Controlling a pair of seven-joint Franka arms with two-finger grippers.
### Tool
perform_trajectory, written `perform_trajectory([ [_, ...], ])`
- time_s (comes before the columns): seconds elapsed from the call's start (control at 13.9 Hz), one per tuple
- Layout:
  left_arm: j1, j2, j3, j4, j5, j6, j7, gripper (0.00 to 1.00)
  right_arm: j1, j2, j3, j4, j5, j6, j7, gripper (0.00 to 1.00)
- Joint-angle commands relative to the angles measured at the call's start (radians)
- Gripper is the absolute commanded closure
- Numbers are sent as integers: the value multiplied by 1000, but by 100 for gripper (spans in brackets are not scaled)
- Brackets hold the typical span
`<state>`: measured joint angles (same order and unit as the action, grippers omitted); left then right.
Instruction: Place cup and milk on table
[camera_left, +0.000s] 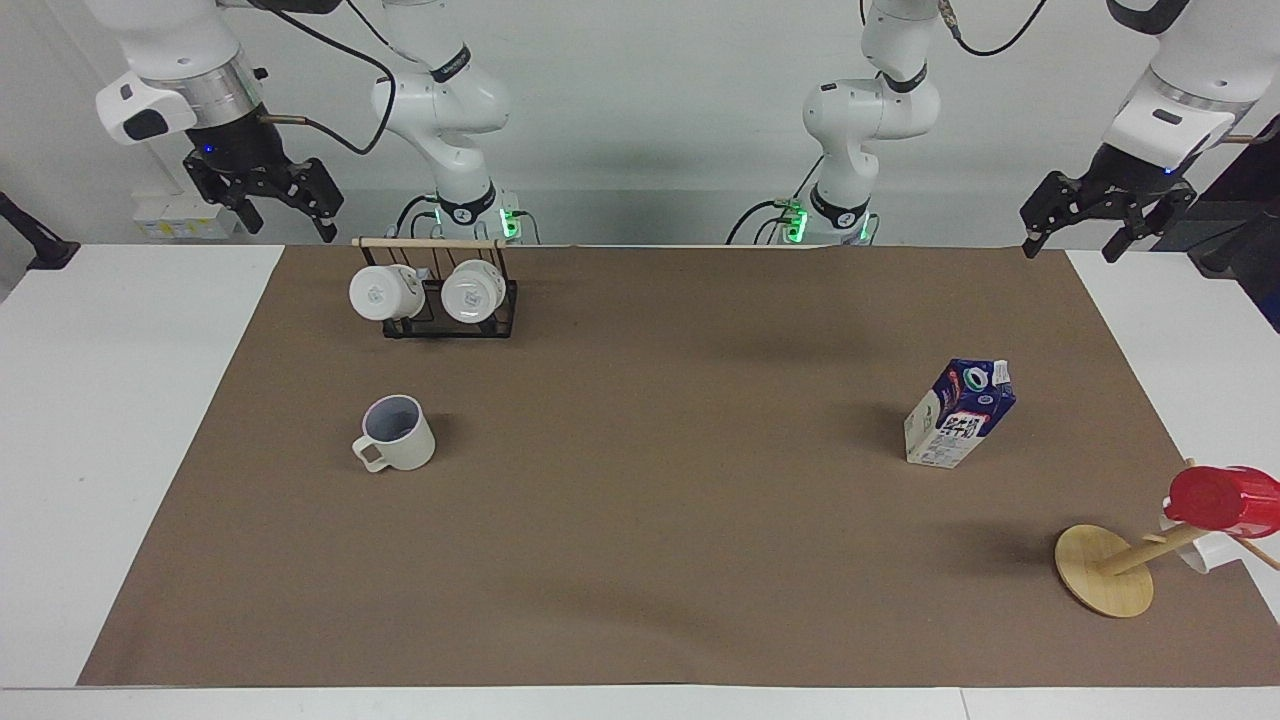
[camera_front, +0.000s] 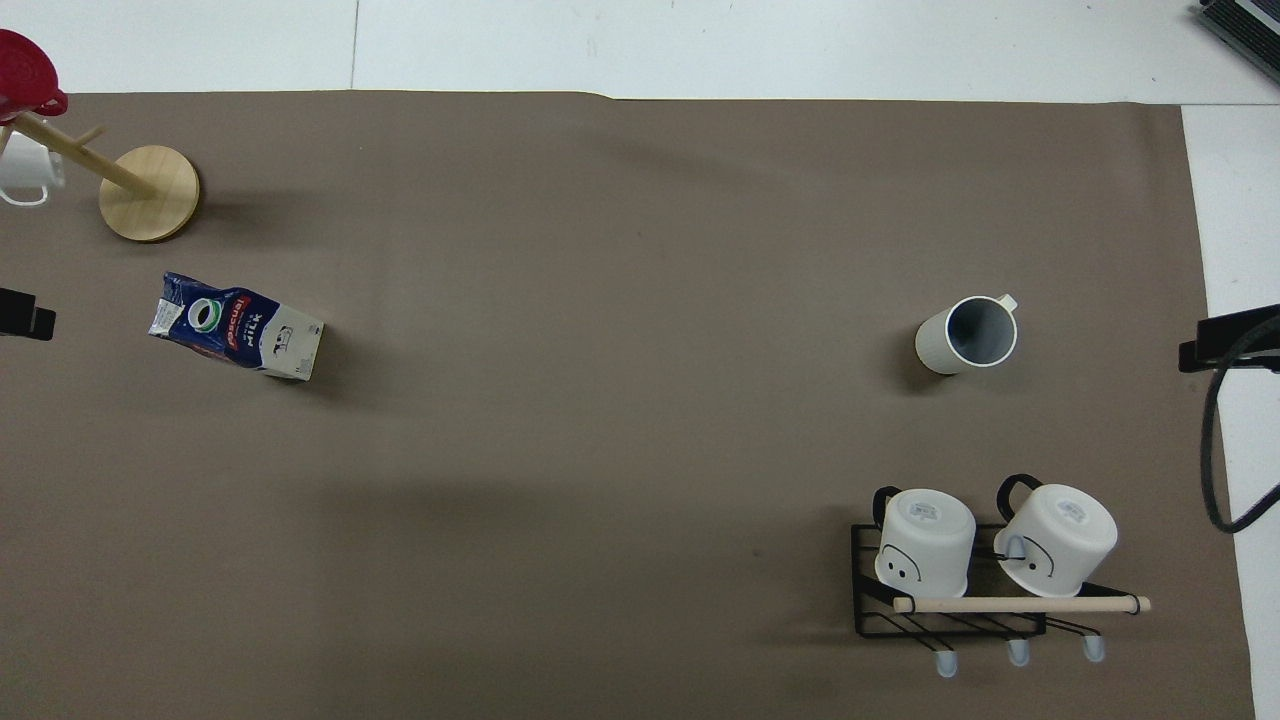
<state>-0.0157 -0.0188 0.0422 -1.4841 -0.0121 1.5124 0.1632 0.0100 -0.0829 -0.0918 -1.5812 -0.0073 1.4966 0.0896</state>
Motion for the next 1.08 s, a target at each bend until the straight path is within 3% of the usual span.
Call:
perform_trajectory([
  [0.0,-10,-18,8,4,12,-24,1,0,-4,-28,6,-36,-11,19,19,0],
  [1.01,-15,-16,7,-1,20,-3,-4,0,-4,-28,6,-62,-13,48,13,0],
])
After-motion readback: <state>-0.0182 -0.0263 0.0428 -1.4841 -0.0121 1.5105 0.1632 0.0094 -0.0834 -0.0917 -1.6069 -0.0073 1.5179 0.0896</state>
